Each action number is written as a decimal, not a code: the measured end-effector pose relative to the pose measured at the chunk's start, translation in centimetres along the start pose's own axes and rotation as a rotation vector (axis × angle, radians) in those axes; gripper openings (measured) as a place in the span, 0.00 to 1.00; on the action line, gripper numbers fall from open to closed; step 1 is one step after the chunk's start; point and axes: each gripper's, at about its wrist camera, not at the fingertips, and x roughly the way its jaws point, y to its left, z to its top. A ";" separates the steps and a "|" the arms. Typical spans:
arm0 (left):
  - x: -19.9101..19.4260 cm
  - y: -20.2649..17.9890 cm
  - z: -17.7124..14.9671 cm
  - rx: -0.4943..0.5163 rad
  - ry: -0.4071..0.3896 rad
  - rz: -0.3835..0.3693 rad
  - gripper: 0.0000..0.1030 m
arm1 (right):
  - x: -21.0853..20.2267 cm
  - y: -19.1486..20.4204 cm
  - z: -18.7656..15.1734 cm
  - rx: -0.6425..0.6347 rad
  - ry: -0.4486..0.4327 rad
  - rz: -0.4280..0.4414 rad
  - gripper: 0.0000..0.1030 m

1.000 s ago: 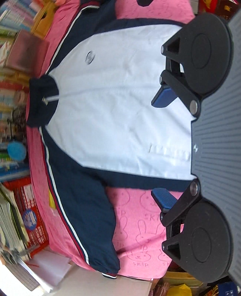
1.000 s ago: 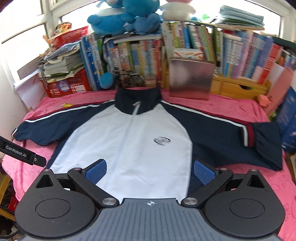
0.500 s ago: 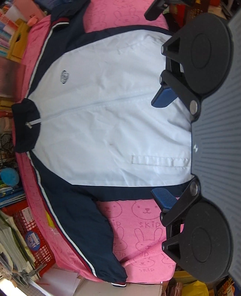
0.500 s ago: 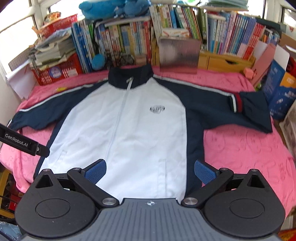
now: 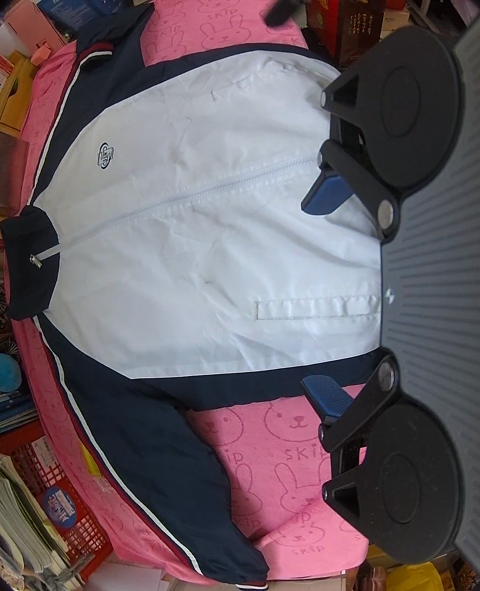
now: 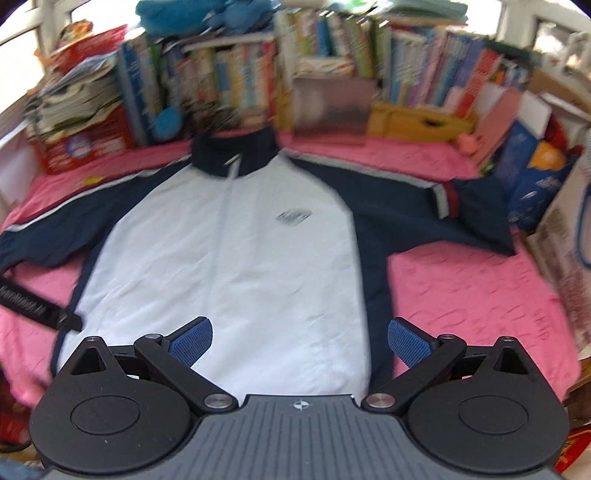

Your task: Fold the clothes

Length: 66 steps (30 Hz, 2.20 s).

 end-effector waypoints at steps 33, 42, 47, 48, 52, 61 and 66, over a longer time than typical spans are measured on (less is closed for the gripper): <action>3.3 -1.5 5.6 -0.502 0.136 0.226 0.92 | 25.0 -18.8 13.6 -0.052 -0.033 -0.068 0.13; 3.9 3.4 3.8 -0.586 0.114 0.193 0.93 | 19.1 4.9 14.9 -0.200 -0.068 0.502 0.13; 4.5 7.8 2.6 -0.607 0.097 0.175 0.92 | 23.6 16.9 12.7 -0.306 0.066 0.513 0.16; 4.5 8.8 2.4 -0.614 0.088 0.171 0.92 | 24.5 18.6 12.4 -0.329 0.089 0.484 0.21; 4.7 13.0 1.9 -0.626 0.076 0.154 0.92 | 26.0 21.4 11.0 -0.373 0.121 0.395 0.52; 7.0 23.6 0.8 -0.750 0.065 0.131 0.92 | 21.6 20.6 10.7 -0.308 -0.009 0.308 0.83; 7.3 27.4 1.1 -0.750 0.046 0.128 0.92 | 21.1 20.6 10.8 -0.329 -0.002 0.168 0.83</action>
